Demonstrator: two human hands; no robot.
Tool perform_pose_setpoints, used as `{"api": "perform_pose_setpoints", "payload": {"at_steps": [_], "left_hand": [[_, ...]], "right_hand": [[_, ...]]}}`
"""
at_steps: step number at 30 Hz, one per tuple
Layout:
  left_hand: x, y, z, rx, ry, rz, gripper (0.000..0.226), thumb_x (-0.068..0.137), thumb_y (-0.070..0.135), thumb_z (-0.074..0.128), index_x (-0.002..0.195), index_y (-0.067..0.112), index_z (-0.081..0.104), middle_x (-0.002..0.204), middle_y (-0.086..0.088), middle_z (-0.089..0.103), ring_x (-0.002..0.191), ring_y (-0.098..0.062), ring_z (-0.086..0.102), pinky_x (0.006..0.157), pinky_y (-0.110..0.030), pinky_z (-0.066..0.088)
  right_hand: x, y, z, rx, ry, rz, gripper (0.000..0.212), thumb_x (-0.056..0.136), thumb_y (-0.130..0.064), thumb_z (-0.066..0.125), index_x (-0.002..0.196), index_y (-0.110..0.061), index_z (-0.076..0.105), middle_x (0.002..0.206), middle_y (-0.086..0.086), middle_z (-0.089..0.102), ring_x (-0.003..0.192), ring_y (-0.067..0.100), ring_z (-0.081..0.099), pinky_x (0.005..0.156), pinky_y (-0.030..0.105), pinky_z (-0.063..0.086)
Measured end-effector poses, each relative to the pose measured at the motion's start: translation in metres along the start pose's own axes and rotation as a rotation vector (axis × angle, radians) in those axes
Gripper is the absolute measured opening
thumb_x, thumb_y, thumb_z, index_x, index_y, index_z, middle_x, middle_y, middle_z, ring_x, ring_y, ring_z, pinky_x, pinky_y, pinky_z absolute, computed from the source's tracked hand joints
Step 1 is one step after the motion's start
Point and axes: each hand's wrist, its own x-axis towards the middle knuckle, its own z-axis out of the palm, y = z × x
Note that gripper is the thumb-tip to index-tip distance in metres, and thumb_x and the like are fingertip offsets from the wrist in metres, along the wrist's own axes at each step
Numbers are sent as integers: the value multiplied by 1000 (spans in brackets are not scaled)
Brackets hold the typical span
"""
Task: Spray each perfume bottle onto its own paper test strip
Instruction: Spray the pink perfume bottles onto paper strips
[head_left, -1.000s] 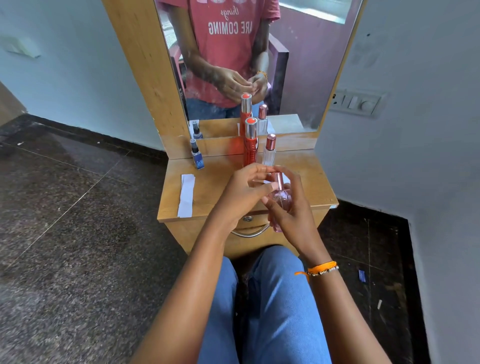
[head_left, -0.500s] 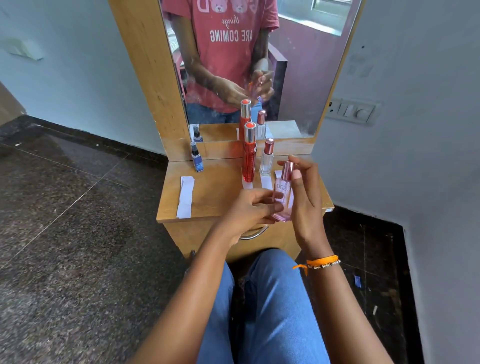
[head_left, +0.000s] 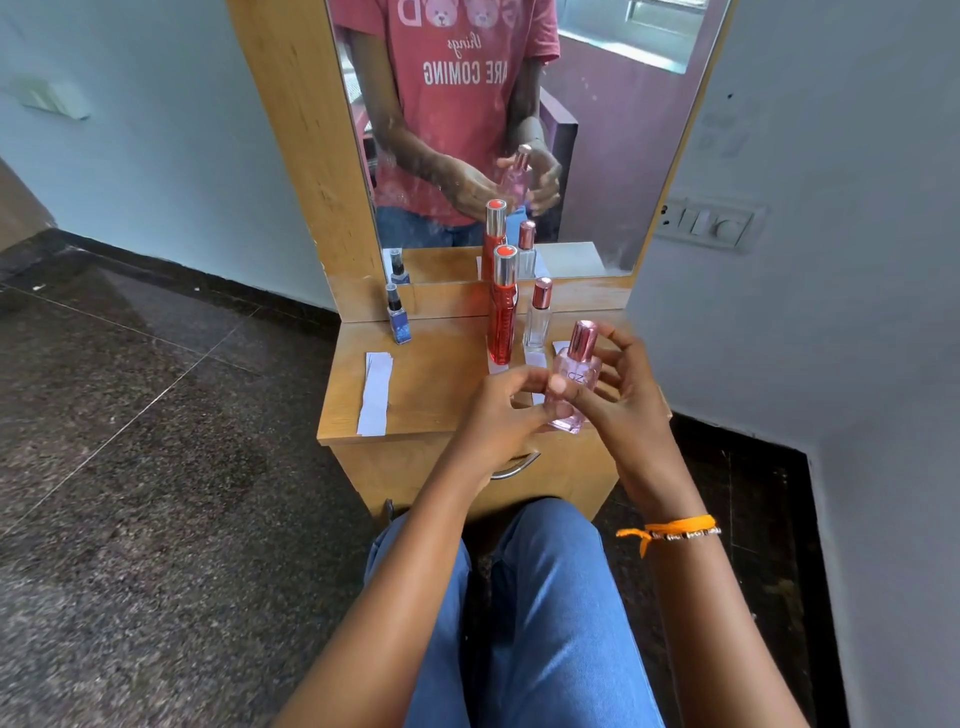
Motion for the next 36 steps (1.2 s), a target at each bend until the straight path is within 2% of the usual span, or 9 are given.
{"api": "perform_pose_setpoints", "payload": {"at_steps": [4,7,12,16,20,24,28,33,36], "left_hand": [[5,-3,-1,23,22,-13,28,79,16,71,106,22,67,108,5,68,109,-10,60,99,-44,47],[7,-3,2,58,64,-43,43,83,12,66,125,18,58,123,2,63,109,-5,55,95,-23,41],[9,-6,-4,86,107,-62,29,91,7,50,112,21,65,116,9,62,102,-7,56,82,-16,41],[13,-14,-8,82,116,-72,30,92,5,46,102,23,68,108,13,63,97,-6,56,82,-16,43],[17,-19,-13,69,124,-89,35,94,6,42,93,30,67,107,11,64,101,-9,58,96,-31,47],[18,-19,-15,65,137,-101,38,95,6,40,92,32,67,107,10,64,99,-11,59,98,-37,48],[18,-19,-16,75,133,-99,35,95,5,39,94,28,67,107,9,63,99,-12,59,98,-37,47],[16,-18,-18,70,139,-92,34,95,4,39,97,23,67,106,9,62,96,-11,59,97,-36,48],[12,-17,-24,67,146,-72,35,94,4,39,93,27,66,105,8,63,94,-9,59,93,-31,48]], "right_hand": [[4,13,-6,-132,4,-4,23,78,-12,74,100,-10,65,98,8,70,95,24,66,89,46,53],[17,19,-4,-149,164,-7,17,75,-12,76,87,-18,66,88,6,70,85,20,66,78,36,54],[52,30,8,-205,439,-10,30,72,-13,77,71,-29,51,79,4,65,74,17,62,69,32,50],[79,41,19,-265,548,-46,27,67,-19,77,75,-19,51,84,11,65,77,25,62,70,39,53],[91,51,26,-344,575,-58,26,68,-20,76,77,-15,52,83,10,63,75,26,60,70,44,51],[93,61,28,-411,561,-57,27,69,-19,78,78,-13,53,83,9,62,77,28,58,70,44,50],[93,61,31,-460,560,-81,27,70,-16,77,81,-12,53,85,3,56,78,24,55,69,36,47],[82,59,32,-465,563,-118,45,68,-16,79,104,-7,53,104,6,51,92,20,50,80,36,46],[62,51,35,-444,677,-168,47,74,-14,72,113,-2,47,107,5,42,98,24,46,83,43,44]]}}
